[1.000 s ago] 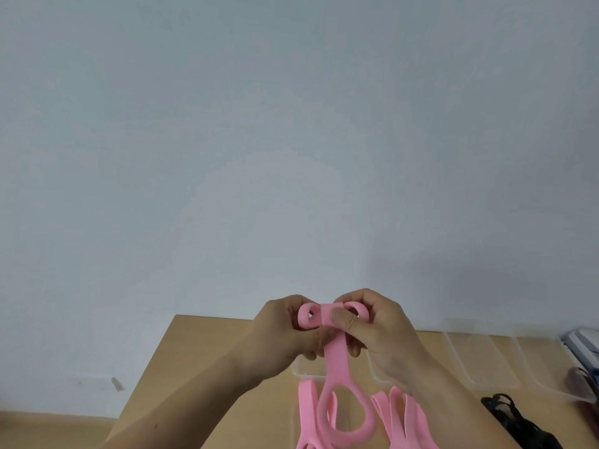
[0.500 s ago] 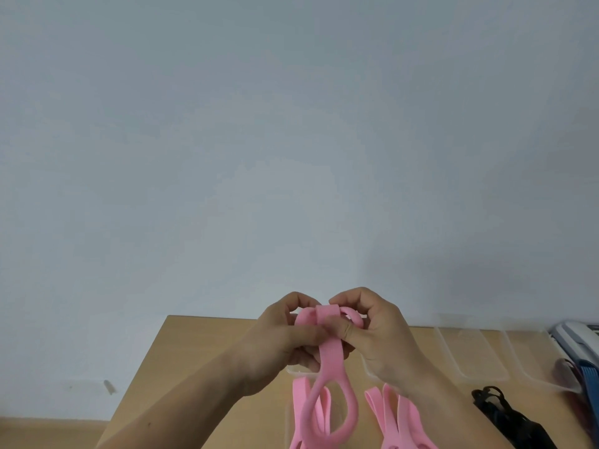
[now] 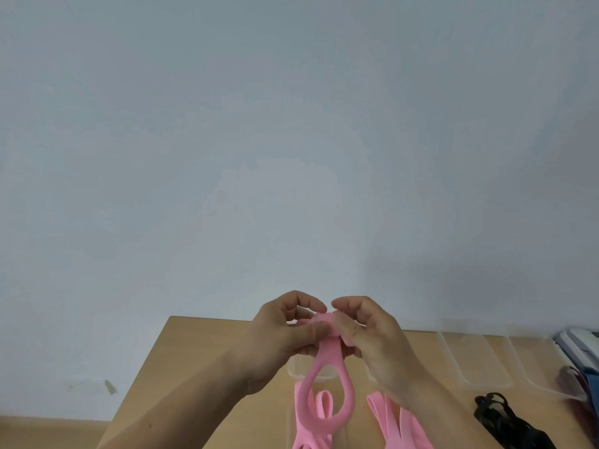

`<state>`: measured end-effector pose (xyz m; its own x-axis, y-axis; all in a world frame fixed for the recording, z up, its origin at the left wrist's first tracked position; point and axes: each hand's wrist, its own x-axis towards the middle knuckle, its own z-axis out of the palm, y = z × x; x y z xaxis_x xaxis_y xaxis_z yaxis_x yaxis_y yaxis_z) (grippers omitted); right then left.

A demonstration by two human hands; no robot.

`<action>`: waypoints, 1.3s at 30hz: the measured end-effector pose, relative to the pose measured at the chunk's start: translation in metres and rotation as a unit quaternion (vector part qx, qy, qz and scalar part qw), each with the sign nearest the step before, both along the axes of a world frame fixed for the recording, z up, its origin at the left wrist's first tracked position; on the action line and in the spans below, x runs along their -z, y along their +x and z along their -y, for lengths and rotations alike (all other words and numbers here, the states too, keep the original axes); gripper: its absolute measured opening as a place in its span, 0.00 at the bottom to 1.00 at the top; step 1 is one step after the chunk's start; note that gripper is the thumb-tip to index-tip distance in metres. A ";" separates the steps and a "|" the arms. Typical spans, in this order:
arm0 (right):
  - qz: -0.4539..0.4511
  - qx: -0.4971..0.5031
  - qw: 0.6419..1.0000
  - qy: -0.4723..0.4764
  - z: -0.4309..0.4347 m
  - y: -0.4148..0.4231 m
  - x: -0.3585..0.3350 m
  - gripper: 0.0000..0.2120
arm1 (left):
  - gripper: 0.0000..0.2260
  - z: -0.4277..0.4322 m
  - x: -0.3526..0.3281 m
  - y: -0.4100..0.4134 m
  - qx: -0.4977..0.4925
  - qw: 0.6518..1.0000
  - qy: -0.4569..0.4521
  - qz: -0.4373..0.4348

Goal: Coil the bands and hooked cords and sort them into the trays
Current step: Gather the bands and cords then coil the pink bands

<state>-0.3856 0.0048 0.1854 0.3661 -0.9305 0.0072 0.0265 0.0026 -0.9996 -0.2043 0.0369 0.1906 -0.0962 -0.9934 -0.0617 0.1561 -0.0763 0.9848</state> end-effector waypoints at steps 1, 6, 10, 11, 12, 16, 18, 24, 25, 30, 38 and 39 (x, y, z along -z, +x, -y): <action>-0.003 -0.001 1.000 0.013 0.001 0.000 -0.001 0.16 | 0.12 0.000 0.001 -0.001 0.001 1.000 -0.016 0.012; -0.036 -0.020 0.998 0.043 0.002 -0.004 -0.007 0.17 | 0.18 0.000 0.004 -0.002 -0.007 0.998 -0.042 0.041; -0.043 -0.012 0.999 0.017 -0.001 -0.005 -0.009 0.13 | 0.25 0.002 0.001 0.002 0.015 0.998 0.004 0.058; -0.042 -0.016 0.999 0.015 -0.001 -0.004 -0.009 0.15 | 0.25 0.003 0.000 0.003 0.025 0.997 0.020 0.063; -0.042 -0.020 0.999 0.014 -0.002 -0.004 -0.008 0.15 | 0.25 0.004 -0.002 0.005 0.036 0.996 0.034 0.068; -0.047 -0.033 0.998 0.005 -0.002 -0.005 -0.006 0.08 | 0.21 0.003 -0.005 0.009 0.083 0.990 0.069 0.091; -0.047 -0.038 0.998 0.003 -0.002 -0.006 -0.005 0.09 | 0.21 0.002 -0.006 0.010 0.090 0.989 0.082 0.081; -0.076 -0.054 0.995 -0.033 -0.001 -0.008 -0.004 0.13 | 0.19 0.001 -0.008 0.011 0.100 0.990 0.088 0.052; -0.087 -0.055 0.994 -0.043 -0.001 -0.008 -0.004 0.14 | 0.19 0.000 -0.008 0.011 0.101 0.990 0.093 0.040; -0.115 -0.067 0.989 -0.073 -0.002 -0.007 -0.003 0.16 | 0.19 0.001 -0.007 0.008 0.088 0.990 0.094 0.055; -0.032 -0.069 0.997 0.019 -0.002 -0.010 0.003 0.23 | 0.17 0.000 0.001 0.005 0.033 0.999 -0.006 0.043; -0.029 -0.079 0.996 0.024 -0.002 -0.011 0.001 0.20 | 0.16 0.001 0.002 0.005 0.025 0.999 -0.021 0.041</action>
